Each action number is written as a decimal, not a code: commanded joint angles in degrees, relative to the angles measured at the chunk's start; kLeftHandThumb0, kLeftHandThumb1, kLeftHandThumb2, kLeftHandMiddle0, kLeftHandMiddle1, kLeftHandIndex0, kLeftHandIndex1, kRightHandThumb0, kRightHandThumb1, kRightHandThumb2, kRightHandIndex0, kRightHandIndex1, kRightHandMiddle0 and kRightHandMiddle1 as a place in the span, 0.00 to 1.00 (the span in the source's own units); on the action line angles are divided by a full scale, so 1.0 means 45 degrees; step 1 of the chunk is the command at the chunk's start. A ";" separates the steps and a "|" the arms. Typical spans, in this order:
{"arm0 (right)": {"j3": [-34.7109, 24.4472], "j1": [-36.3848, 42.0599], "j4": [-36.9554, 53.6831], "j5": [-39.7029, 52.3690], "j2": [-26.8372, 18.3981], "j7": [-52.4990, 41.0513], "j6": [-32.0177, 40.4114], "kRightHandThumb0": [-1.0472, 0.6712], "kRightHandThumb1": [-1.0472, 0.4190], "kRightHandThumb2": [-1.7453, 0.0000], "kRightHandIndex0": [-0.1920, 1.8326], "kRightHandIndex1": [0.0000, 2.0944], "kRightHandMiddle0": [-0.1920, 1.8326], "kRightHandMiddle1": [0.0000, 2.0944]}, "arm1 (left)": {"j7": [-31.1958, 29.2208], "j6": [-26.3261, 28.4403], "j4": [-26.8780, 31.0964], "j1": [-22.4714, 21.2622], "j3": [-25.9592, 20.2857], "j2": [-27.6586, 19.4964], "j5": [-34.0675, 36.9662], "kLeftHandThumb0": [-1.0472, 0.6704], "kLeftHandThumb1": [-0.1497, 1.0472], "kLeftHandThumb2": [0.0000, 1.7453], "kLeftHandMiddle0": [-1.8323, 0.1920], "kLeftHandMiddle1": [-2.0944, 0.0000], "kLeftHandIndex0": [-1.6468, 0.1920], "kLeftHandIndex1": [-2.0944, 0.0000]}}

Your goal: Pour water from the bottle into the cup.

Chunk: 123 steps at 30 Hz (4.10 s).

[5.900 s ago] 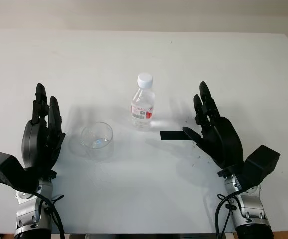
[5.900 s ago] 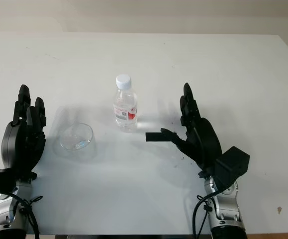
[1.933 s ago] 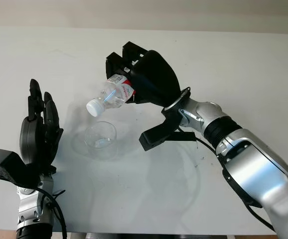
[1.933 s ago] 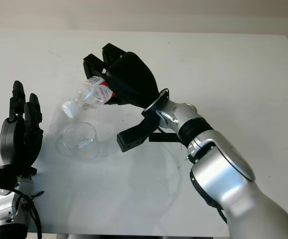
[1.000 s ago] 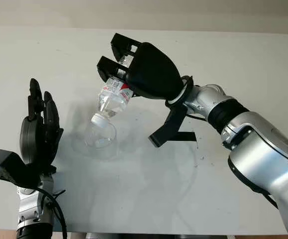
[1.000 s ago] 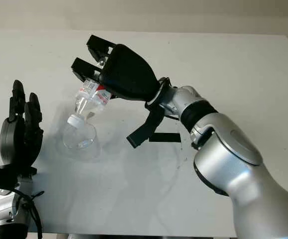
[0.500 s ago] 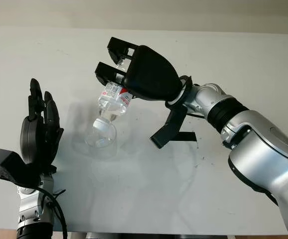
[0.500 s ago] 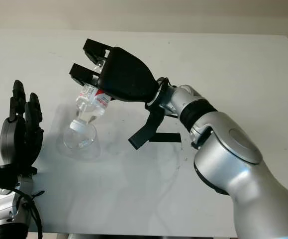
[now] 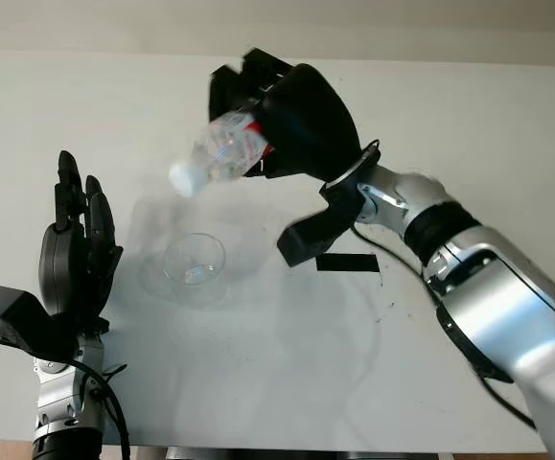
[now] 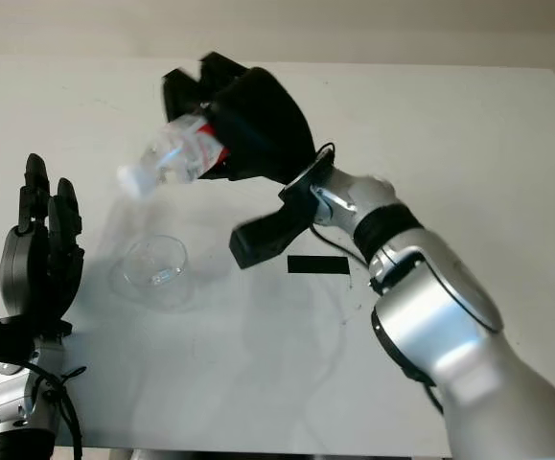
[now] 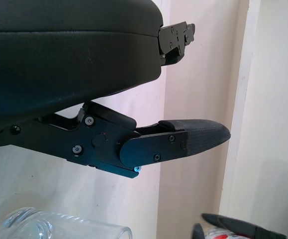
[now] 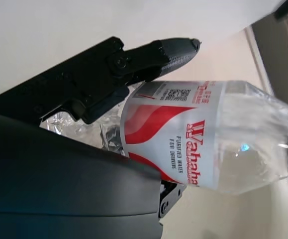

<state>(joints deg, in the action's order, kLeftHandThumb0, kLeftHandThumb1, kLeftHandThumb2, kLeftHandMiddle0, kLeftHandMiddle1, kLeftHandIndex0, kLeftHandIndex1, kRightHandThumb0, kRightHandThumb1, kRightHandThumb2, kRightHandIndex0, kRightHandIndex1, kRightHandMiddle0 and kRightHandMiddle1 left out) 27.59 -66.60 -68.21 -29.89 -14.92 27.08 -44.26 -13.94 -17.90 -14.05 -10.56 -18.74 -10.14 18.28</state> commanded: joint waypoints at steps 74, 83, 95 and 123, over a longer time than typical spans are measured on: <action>-0.6112 1.2476 1.2650 0.8142 0.2044 -0.9320 0.8732 0.24 0.00 0.85 0.28 1.00 0.16 1.00 | -0.1331 0.0959 -0.1867 -0.1365 -0.0092 -0.1125 0.0281 0.19 1.00 0.34 1.00 0.98 1.00 1.00; -0.6310 1.2359 1.1553 0.8276 0.1730 -1.0356 0.6928 0.22 0.00 0.96 0.08 0.79 0.07 0.66 | -0.1346 0.0922 -0.1924 -0.1438 -0.0151 -0.1128 0.0346 0.20 1.00 0.34 1.00 0.98 1.00 1.00; -0.6227 1.2217 1.1098 0.7526 0.1248 -1.0406 0.6422 0.19 0.03 0.97 0.12 0.31 0.14 0.25 | -0.1080 0.0964 -0.2033 -0.1546 -0.0137 -0.1118 0.0216 0.19 1.00 0.33 1.00 0.99 1.00 1.00; -0.7101 1.1295 0.9095 0.7929 0.0370 -1.0488 0.3657 0.07 0.04 0.97 0.00 0.00 0.00 0.00 | -0.1343 0.0846 -0.2790 -0.2121 -0.0186 -0.1330 0.0257 0.18 1.00 0.31 1.00 0.98 1.00 0.99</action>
<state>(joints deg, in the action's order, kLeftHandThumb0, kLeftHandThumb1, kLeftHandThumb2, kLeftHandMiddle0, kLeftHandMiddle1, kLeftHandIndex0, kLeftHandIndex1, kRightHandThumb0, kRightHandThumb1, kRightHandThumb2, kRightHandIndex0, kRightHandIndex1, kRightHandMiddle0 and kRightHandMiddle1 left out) -3.98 -16.25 -26.53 5.30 -13.52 -20.06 -26.95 -19.65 -13.80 -25.95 -20.03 -19.34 -15.82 19.31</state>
